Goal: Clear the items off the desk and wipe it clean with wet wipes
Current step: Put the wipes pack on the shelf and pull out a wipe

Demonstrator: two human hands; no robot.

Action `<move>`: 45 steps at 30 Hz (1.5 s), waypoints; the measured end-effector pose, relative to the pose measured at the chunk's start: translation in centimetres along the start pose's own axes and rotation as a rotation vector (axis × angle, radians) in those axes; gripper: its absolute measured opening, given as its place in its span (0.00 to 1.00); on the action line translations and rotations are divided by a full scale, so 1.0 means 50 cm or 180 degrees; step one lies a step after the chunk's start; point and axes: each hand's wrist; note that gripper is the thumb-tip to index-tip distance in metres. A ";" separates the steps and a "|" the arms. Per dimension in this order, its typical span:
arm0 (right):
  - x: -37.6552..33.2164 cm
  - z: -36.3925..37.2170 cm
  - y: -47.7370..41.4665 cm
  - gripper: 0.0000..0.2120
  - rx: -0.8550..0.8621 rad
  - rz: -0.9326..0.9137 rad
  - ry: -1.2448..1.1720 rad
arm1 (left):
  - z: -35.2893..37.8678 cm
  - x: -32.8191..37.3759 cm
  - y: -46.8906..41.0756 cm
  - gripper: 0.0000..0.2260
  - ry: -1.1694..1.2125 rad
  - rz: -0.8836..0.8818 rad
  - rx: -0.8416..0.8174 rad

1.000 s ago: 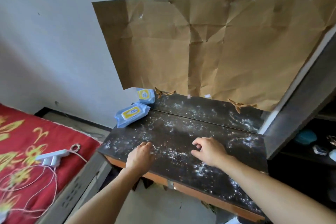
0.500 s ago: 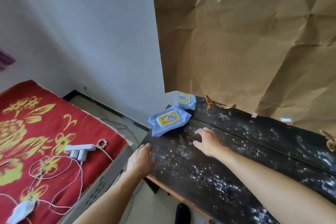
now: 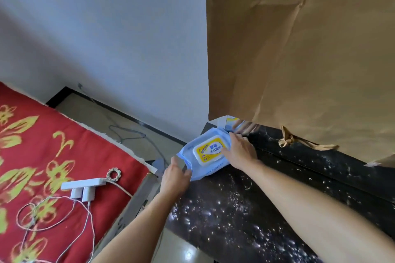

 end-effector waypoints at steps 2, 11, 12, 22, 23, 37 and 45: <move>-0.007 0.017 -0.007 0.25 -0.0098 0.0217 0.0073 | 0.012 0.008 -0.024 0.21 0.0167 -0.0053 -0.0123; -0.028 0.026 0.060 0.21 -0.0013 0.1007 -0.0434 | 0.017 0.016 -0.057 0.19 -0.0194 0.0529 -0.0402; -0.032 0.022 0.080 0.20 0.0056 0.1012 -0.0481 | 0.008 0.017 -0.054 0.17 -0.0322 0.0711 -0.0436; -0.043 -0.067 0.271 0.26 0.1128 0.1425 -0.0527 | -0.060 0.101 0.040 0.13 -0.1095 0.2529 -0.0508; -0.037 -0.080 0.293 0.27 0.1221 0.1454 -0.0516 | -0.060 0.114 0.058 0.12 -0.1108 0.2695 -0.0479; 0.227 -0.254 0.653 0.28 0.2102 0.2062 -0.0440 | 0.061 0.278 0.471 0.13 -0.1123 0.3985 -0.0497; 0.455 -0.376 0.912 0.28 0.2478 0.2372 -0.0243 | 0.197 0.376 0.785 0.13 -0.0860 0.4423 -0.0613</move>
Point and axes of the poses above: each hand's wrist, its own y-axis away from the middle knuckle, its own z-axis out of the palm, x = y × z, and after that the axes turned 10 degrees about x, right-handed
